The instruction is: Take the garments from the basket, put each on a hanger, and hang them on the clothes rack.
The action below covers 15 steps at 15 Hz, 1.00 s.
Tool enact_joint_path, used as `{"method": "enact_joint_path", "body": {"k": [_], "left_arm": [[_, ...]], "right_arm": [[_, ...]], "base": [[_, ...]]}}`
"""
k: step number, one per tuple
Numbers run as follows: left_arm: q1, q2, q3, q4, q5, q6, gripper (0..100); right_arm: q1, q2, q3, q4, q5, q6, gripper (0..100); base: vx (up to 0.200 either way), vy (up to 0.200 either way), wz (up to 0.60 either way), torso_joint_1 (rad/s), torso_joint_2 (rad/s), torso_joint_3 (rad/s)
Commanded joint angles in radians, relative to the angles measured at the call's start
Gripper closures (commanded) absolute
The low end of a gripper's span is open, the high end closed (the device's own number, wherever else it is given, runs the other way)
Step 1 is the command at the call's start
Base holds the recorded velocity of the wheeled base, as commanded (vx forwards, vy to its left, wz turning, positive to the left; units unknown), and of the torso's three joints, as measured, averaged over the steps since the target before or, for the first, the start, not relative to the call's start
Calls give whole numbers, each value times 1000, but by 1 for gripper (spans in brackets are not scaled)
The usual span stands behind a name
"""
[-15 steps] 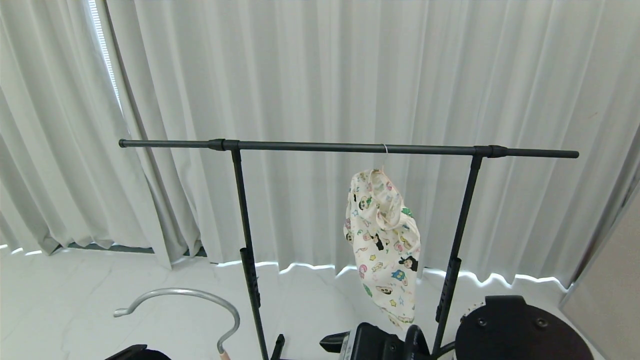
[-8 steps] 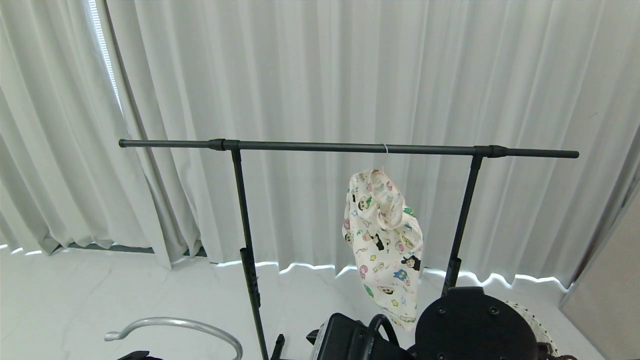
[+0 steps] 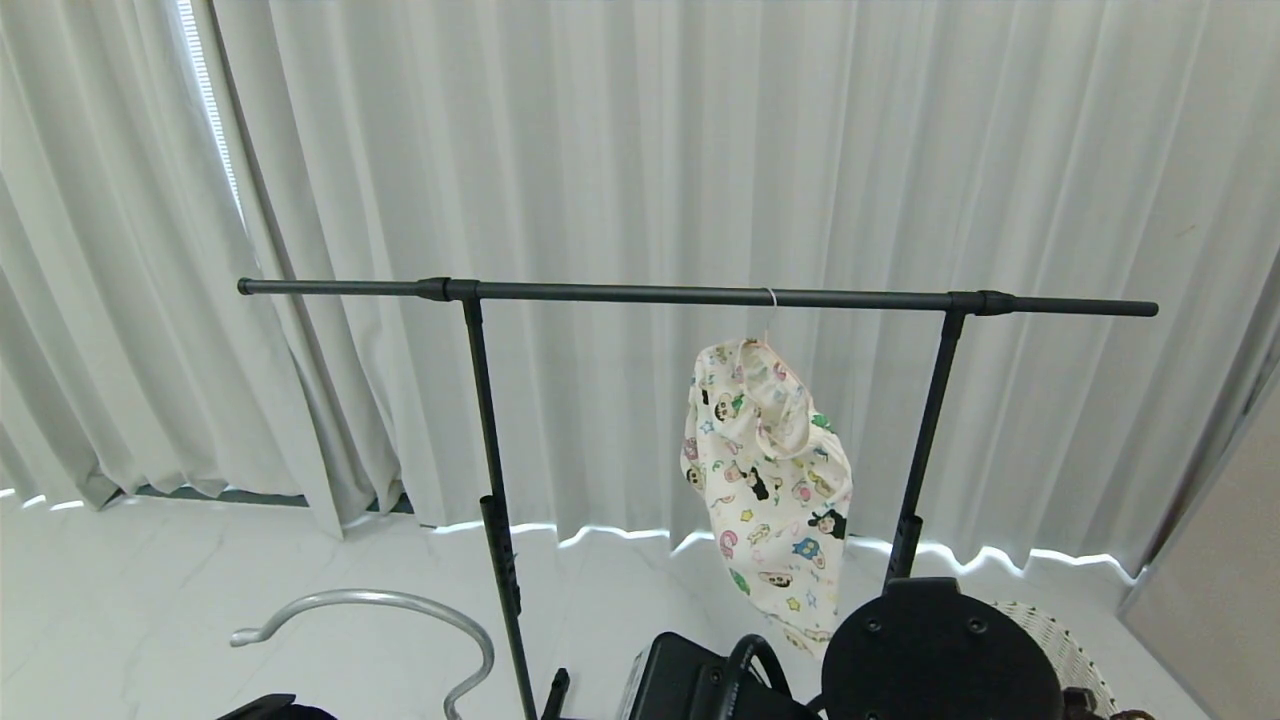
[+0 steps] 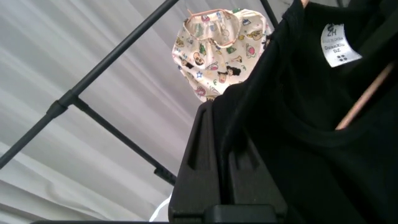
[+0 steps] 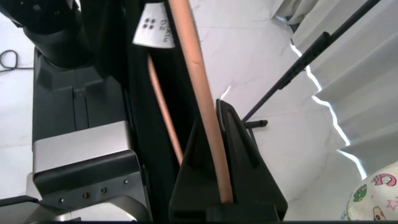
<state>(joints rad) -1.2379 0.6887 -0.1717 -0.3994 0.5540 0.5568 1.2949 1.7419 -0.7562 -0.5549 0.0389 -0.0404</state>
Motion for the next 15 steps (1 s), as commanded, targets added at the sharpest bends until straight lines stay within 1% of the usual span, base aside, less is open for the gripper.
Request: {"method": "enact_joint_path", "body": {"k": [1, 4, 5, 6, 7, 8, 11, 13, 14, 15], "left_arm": [[0, 2, -2, -1, 0, 0, 100], [0, 8, -3, -1, 1, 2, 100], [8, 8, -3, -1, 1, 2, 0], [23, 9, -3, -1, 1, 0, 0], [46, 9, -5, -1, 0, -5, 0], [55, 9, -9, -1, 0, -31, 0], [55, 34, -32, -1, -2, -61, 0], [57, 83, -72, -1, -37, -83, 0], [64, 107, -91, -1, -45, -97, 0], [89, 143, -111, -1, -46, -127, 0]], "right_arm": [[0, -1, 0, 0, -1, 1, 100], [0, -5, 0, 0, -5, 1, 100], [-2, -18, 0, 3, -5, 1, 100], [-8, -32, 0, 26, -5, 1, 100], [-23, -62, -2, 82, -5, 1, 100], [-46, -90, -2, 118, -5, 2, 100], [-128, -133, 0, 138, -7, 2, 100], [-190, -168, 0, 176, -7, 2, 100], [-210, -185, 1, 193, -8, 1, 100], [-235, -209, 5, 211, -16, -1, 100]], "base": [[0, 0, 0, 0, 0, 0], [0, 0, 0, 0, 0, 0], [0, 0, 0, 0, 0, 0], [0, 0, 0, 0, 0, 0], [0, 0, 0, 0, 0, 0], [0, 0, 0, 0, 0, 0], [0, 0, 0, 0, 0, 0], [0, 0, 0, 0, 0, 0], [0, 0, 0, 0, 0, 0], [0, 0, 0, 0, 0, 0]]}}
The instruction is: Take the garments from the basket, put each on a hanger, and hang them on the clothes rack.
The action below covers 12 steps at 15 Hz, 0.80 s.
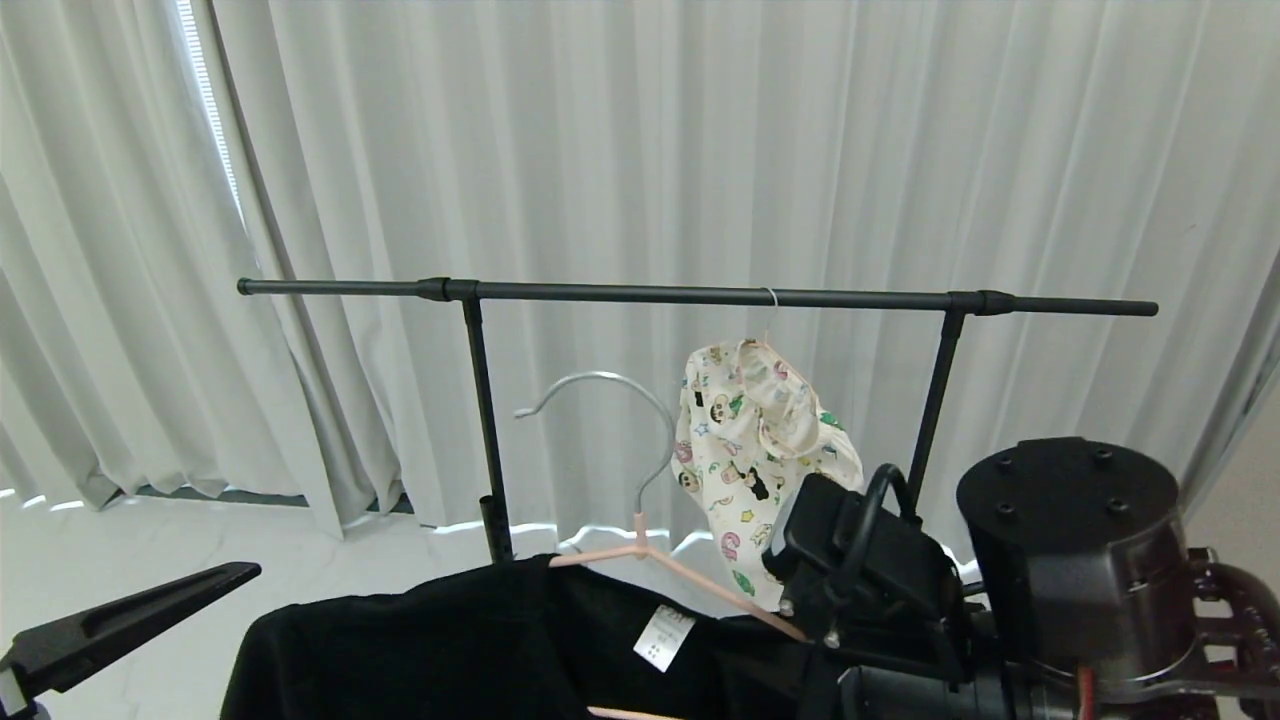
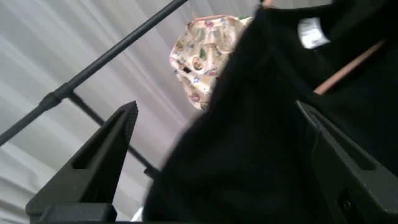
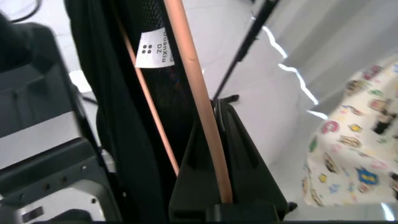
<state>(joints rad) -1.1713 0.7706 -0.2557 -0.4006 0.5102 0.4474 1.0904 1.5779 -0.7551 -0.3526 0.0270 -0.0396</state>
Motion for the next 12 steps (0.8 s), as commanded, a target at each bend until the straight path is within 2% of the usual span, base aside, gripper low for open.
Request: {"method": "enact_joint_path", "body": {"k": [1, 3, 4, 5, 6, 10, 12], "left_arm": [[64, 93, -27, 0, -2, -47, 0], [174, 154, 16, 0, -10, -90, 0], [200, 171, 24, 0, -21, -115, 0], [239, 207, 24, 2, -59, -181, 0], [269, 231, 26, 2, -64, -207, 0], [328, 257, 115, 0, -64, -220, 0], [394, 277, 155, 0, -65, -227, 0]], "right_arm": [[-50, -72, 5, 30, -9, -3, 100], [-98, -150, 7, 135, -7, -65, 100], [-110, -173, 7, 167, -6, -86, 100], [-132, -219, 7, 218, -2, -111, 100], [-138, -245, 11, 231, -2, -112, 100], [-144, -288, 46, 234, -1, -126, 100], [-145, -318, 76, 234, 16, -178, 100]], "base": [[0, 0, 0, 0, 0, 0], [0, 0, 0, 0, 0, 0], [0, 0, 0, 0, 0, 0], [0, 0, 0, 0, 0, 0], [0, 0, 0, 0, 0, 0], [0, 0, 0, 0, 0, 0], [0, 0, 0, 0, 0, 0]]}}
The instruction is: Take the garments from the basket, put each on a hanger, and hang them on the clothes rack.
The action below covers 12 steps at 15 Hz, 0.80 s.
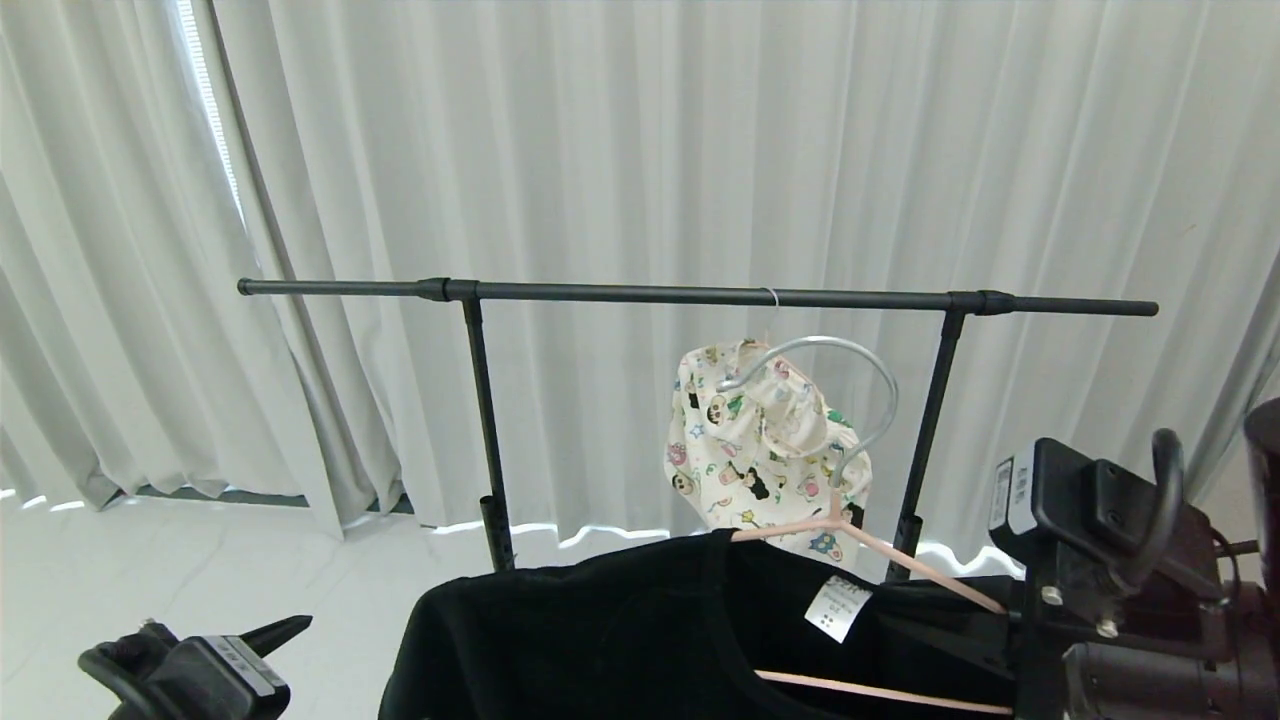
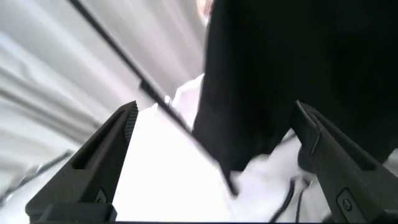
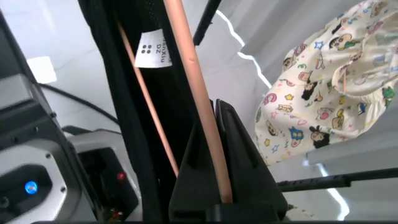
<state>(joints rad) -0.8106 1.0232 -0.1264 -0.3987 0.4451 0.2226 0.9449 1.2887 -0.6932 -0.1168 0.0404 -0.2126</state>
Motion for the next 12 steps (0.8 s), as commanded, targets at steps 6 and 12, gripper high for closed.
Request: {"method": "enact_joint_path", "body": {"k": [6, 12], "left_arm": [[56, 60, 22, -2, -13, -69, 0], [31, 18, 17, -3, -109, -75, 0]], "right_arm": [[3, -51, 27, -6, 9, -10, 100], [3, -54, 26, -7, 32, -34, 100]], "base": [[0, 0, 0, 0, 0, 0], [0, 0, 0, 0, 0, 0]]}}
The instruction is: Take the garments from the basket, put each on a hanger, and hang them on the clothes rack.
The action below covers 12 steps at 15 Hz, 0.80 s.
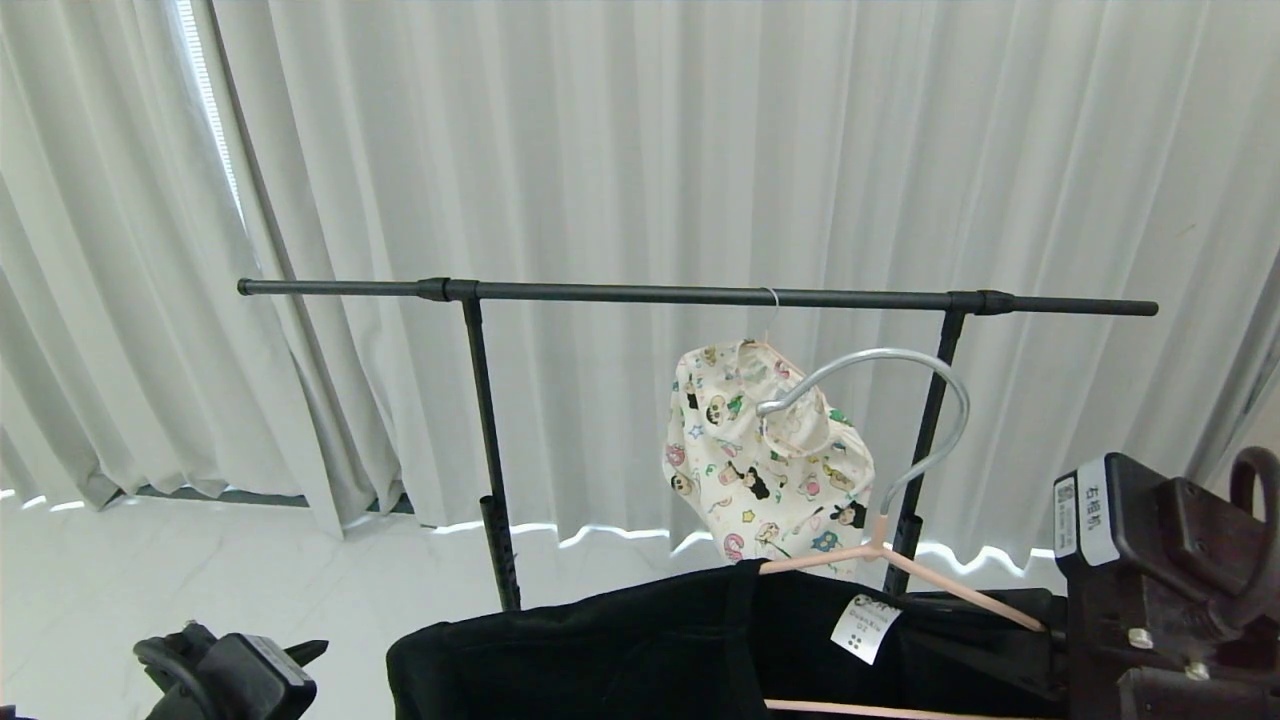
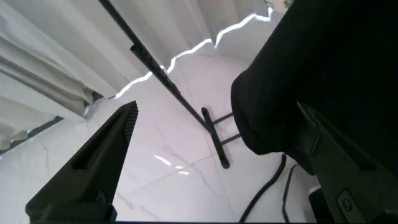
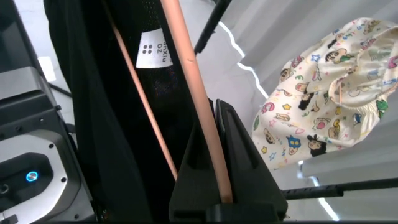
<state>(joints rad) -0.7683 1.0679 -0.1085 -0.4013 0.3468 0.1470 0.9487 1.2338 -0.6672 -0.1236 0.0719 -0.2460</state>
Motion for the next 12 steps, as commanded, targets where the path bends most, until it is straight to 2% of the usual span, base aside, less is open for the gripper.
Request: {"method": "enact_joint_path", "body": {"k": [1, 3, 10, 11, 12], "left_arm": [[-12, -52, 3, -1, -55, 0, 0], [-12, -86, 4, -1, -115, 2, 0], [-14, -88, 0, -1, -127, 2, 0], [-14, -88, 0, -1, -138, 3, 100], [-14, -85, -2, -1, -146, 3, 100]], "right_arm": [[-1, 1, -2, -1, 0, -1, 100], [-1, 3, -2, -1, 0, -3, 100], [1, -1, -6, -25, 8, -30, 100], [2, -2, -6, -25, 9, -38, 100], [5, -4, -6, -25, 17, -44, 100]], "base": [[0, 0, 0, 0, 0, 0], [0, 0, 0, 0, 0, 0], [0, 0, 0, 0, 0, 0], [0, 0, 0, 0, 0, 0], [0, 0, 0, 0, 0, 0]]}}
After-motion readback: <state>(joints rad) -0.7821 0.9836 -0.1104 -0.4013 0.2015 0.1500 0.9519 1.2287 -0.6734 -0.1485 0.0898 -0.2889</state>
